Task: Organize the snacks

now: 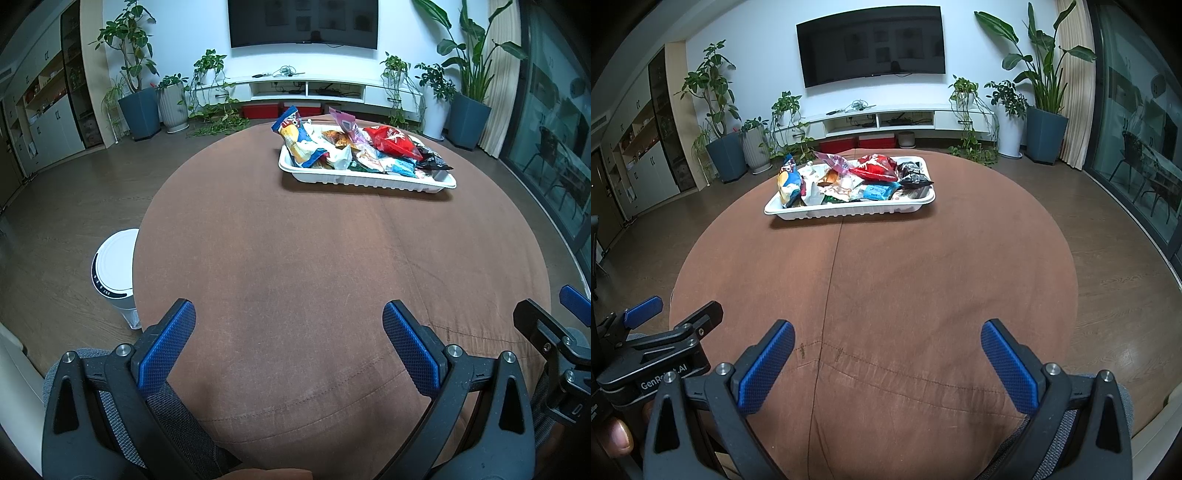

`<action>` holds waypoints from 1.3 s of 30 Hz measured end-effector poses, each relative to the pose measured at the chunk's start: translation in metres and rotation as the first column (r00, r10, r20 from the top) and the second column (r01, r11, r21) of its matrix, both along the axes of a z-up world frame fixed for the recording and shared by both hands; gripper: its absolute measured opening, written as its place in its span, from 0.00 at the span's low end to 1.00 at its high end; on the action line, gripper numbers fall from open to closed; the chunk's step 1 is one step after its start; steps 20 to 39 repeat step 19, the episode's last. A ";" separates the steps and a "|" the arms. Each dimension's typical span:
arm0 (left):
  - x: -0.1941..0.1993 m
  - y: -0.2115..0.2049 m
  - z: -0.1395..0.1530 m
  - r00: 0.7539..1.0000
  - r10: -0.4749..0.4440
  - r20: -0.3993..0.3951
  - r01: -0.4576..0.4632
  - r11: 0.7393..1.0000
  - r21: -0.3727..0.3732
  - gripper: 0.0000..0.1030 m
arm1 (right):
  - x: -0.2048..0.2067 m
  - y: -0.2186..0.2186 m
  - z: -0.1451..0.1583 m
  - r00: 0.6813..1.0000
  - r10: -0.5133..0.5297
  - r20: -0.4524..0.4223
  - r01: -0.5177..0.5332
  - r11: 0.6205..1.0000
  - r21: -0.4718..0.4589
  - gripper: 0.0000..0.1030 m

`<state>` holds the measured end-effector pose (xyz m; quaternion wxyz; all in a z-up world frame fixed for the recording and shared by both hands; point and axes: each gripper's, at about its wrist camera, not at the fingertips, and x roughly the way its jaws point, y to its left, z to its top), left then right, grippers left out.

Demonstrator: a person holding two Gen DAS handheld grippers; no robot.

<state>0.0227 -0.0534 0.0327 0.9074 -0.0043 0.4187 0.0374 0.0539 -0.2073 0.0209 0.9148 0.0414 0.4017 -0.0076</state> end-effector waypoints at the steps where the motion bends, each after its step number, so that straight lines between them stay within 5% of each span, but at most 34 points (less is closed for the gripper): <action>1: 0.000 0.000 0.000 1.000 0.000 0.001 0.000 1.000 0.000 1.00 | 0.000 0.000 0.000 1.000 0.000 0.000 0.000 1.000 0.000 1.00; 39: -0.004 -0.001 -0.001 0.999 -0.025 0.023 0.025 1.000 -0.008 1.00 | -0.001 0.000 -0.001 1.000 0.000 -0.005 0.000 1.000 0.004 1.00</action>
